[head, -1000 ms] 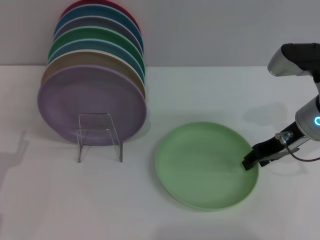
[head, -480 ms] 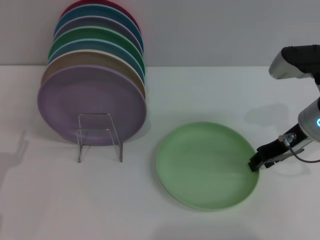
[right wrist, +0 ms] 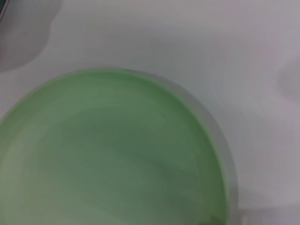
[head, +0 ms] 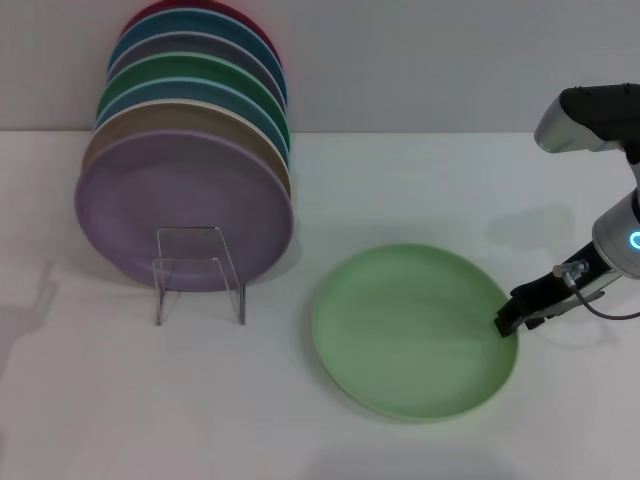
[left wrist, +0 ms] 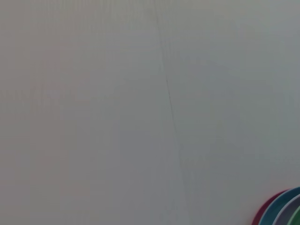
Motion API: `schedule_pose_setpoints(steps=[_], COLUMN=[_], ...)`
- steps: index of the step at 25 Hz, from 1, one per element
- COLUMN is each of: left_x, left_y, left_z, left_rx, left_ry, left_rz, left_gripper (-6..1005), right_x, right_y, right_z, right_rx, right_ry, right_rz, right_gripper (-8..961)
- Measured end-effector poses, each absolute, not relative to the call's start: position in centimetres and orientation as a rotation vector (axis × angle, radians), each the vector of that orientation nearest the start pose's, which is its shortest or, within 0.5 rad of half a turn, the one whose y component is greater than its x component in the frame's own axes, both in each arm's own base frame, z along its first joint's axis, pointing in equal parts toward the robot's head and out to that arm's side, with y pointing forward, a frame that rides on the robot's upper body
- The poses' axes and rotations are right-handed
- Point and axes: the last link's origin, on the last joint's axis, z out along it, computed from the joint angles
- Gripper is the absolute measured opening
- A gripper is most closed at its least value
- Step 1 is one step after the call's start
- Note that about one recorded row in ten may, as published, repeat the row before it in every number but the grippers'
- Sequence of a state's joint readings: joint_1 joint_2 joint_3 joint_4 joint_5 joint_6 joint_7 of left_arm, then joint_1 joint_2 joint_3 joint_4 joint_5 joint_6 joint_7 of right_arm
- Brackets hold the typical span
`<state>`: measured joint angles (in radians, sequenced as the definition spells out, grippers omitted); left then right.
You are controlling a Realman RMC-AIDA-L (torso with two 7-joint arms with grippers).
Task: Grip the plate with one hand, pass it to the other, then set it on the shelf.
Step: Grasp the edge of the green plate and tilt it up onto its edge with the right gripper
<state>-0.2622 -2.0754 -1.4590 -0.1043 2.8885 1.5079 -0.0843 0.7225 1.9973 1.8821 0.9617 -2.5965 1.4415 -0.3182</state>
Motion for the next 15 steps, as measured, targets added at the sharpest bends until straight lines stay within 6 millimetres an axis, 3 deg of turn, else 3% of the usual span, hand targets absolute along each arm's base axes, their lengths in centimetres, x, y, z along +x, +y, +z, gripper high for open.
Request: schedule_pose_setpoints(steps=[6, 11, 15], left_x=[-35.41, -35.37, -35.37], left_y=[26.51, 26.55, 26.56], left_z=[3.39, 3.39, 3.39], left_rx=[-1.439, -1.439, -1.439], left_ry=[-0.282, -0.281, -0.281], left_rz=[-0.691, -0.692, -0.692], left_gripper=[767, 767, 767], right_x=[23.45, 23.55, 23.50], right_y=[38.39, 38.40, 38.41], right_z=[0.36, 0.28, 0.26], right_rx=[-2.264, -2.264, -2.270], right_ry=[1.501, 1.507, 1.500], right_rz=[-0.466, -0.464, -0.464], right_gripper=[309, 193, 195])
